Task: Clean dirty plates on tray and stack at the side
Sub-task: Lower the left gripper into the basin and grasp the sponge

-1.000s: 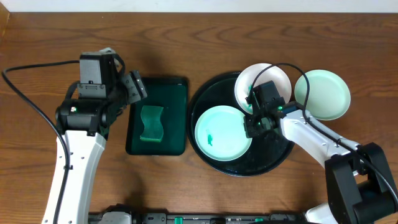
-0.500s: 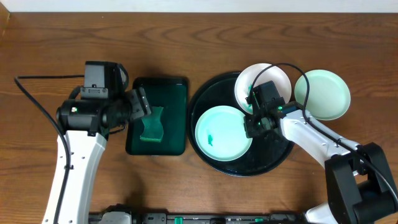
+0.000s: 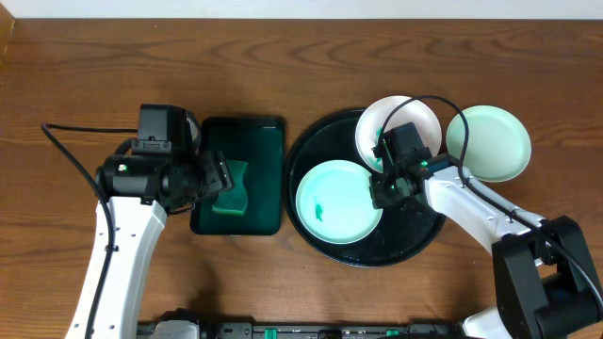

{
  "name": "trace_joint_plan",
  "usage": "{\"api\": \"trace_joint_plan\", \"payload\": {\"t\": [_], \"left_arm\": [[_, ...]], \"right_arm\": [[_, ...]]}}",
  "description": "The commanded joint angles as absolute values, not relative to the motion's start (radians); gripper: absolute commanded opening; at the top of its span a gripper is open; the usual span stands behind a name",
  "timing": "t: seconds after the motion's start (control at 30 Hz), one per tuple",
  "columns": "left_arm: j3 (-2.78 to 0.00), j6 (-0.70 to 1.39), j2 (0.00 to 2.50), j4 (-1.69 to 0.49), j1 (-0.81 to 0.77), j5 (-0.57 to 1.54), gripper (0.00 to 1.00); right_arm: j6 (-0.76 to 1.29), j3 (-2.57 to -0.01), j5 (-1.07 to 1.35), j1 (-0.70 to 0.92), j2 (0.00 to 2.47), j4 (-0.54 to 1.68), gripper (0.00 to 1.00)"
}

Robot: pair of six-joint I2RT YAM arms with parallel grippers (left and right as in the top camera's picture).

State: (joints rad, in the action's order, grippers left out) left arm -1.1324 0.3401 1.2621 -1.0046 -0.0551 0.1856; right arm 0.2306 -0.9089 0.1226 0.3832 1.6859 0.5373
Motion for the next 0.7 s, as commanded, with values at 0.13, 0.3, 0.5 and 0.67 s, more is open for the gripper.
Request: {"api": "trace_joint_plan", "payload": {"t": [0.13, 0.3, 0.5, 0.67], "left_arm": [[-1.055, 0.334, 1.277, -0.962, -0.052, 0.141, 0.71], [-1.049, 0.334, 1.277, -0.971, -0.052, 0.142, 0.71], [-1.049, 0.307, 1.292, -0.970, -0.052, 0.141, 0.70], [-1.049, 0.308, 1.345, -0.931, -0.052, 0.142, 0.56]], "right_arm": [[0.238, -0.905, 0.049, 0.381, 1.687, 0.546, 0.01], [0.238, -0.905, 0.049, 0.381, 1.687, 0.549, 0.01], [0.238, -0.905, 0.049, 0.381, 1.687, 0.549, 0.01], [0.238, -0.905, 0.050, 0.381, 1.687, 0.544, 0.01]]}}
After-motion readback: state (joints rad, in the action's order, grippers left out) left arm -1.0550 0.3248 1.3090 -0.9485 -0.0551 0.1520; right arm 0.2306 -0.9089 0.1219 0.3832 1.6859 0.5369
